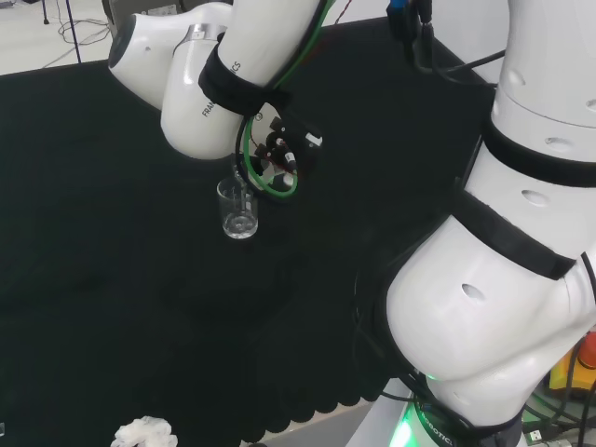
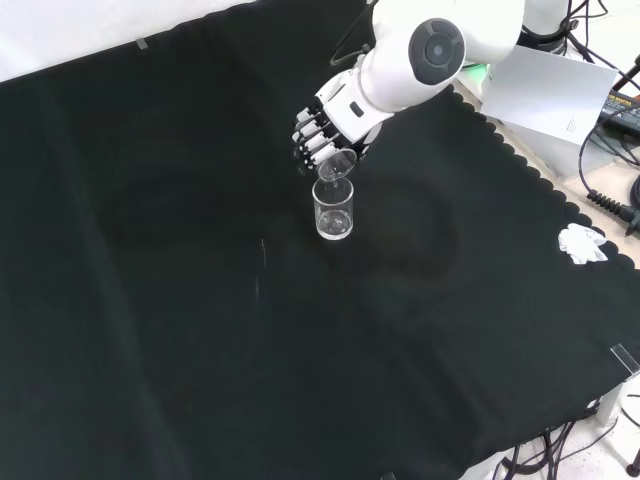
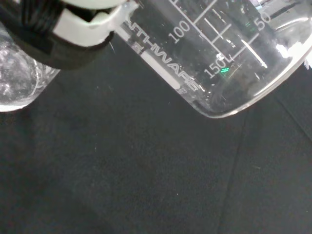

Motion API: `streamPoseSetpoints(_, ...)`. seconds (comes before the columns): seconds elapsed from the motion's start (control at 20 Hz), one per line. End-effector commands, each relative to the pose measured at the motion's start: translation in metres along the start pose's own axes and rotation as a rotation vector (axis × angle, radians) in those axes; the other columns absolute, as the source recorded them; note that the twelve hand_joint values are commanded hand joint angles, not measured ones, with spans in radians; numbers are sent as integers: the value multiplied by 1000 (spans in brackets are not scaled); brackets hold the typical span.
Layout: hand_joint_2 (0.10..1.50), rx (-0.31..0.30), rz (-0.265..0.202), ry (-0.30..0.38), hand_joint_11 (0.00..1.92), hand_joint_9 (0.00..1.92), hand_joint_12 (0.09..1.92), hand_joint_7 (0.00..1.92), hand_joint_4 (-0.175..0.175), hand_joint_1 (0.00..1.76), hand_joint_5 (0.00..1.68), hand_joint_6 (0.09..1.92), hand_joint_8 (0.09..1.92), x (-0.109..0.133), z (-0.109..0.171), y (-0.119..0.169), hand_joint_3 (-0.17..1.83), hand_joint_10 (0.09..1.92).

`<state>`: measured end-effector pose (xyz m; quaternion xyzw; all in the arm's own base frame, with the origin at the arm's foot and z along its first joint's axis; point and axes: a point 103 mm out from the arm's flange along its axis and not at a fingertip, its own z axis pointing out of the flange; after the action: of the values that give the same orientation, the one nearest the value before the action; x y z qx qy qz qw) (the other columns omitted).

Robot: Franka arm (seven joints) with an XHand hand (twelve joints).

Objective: Pour the water from the handheld beaker into the one on the table.

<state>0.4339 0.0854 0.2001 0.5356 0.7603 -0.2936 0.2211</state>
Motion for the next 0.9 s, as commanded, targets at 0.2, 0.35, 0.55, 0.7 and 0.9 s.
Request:
streamPoseSetpoints(0.2, 1058, 5, 4, 1, 1469, 1510, 639, 1422, 92, 1142, 1299, 526, 758, 2, -5, 0, -175, 501)
streamPoseSetpoints(0.35, 1058, 5, 5, 12, 1470, 1510, 639, 1422, 92, 1142, 1299, 527, 758, 1, -6, 1, -175, 501)
streamPoseSetpoints(0.55, 1058, -3, 9, 40, 1470, 1511, 639, 1422, 92, 1143, 1299, 527, 758, -4, -6, 1, -175, 500)
streamPoseSetpoints(0.7, 1058, -12, 21, 83, 1470, 1511, 639, 1422, 91, 1143, 1299, 527, 758, -10, -3, 1, -175, 500)
streamPoseSetpoints(0.9, 1058, -27, 30, 127, 1471, 1511, 638, 1422, 91, 1143, 1299, 526, 757, -16, 2, 0, -175, 500)
